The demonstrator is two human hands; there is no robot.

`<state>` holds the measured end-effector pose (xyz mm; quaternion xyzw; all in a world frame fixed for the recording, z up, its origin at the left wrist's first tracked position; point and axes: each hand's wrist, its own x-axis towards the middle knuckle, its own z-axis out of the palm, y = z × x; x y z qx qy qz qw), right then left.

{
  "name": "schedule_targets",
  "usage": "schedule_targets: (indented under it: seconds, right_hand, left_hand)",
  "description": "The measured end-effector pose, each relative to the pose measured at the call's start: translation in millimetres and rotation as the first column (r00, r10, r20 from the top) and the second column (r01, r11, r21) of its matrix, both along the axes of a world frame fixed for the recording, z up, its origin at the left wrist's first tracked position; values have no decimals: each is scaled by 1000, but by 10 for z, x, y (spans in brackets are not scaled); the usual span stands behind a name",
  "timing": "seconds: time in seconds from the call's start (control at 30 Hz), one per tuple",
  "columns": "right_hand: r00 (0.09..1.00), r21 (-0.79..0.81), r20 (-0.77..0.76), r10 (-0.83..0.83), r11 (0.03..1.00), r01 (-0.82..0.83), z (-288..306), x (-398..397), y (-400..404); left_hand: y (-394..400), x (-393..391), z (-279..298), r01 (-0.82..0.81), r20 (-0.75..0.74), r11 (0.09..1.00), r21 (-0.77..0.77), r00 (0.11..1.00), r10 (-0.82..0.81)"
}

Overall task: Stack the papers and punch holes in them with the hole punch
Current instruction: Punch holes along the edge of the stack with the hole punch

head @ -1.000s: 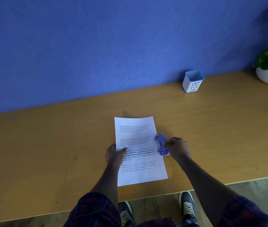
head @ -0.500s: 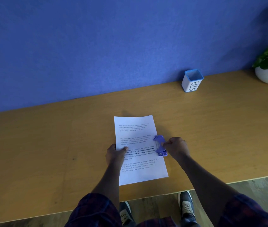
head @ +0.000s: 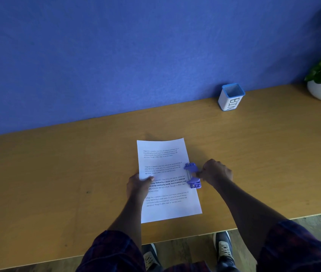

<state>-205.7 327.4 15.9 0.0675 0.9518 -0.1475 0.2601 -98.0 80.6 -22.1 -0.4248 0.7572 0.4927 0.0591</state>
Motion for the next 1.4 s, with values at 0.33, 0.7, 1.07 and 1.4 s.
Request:
schedule_targets:
  seconds: [0.33, 0.7, 1.07, 1.4]
  right_hand:
    - [990, 187, 56, 126, 973, -134, -3, -49, -97]
    - [967, 217, 224, 118, 962, -167, 117, -119, -121]
    - [979, 226, 113, 170, 955, -192, 174, -126, -132]
    - [989, 154, -14, 150, 977, -146, 123, -16, -164]
  left_hand:
    - [-1, -4, 31, 10, 22, 1000, -3, 1000, -10]
    - [6, 0, 4, -2, 33, 1000, -19, 999, 3]
    - [41, 7, 54, -8, 35, 1000, -30, 999, 9]
    - [74, 28, 69, -18, 21, 999, -33, 1000, 19]
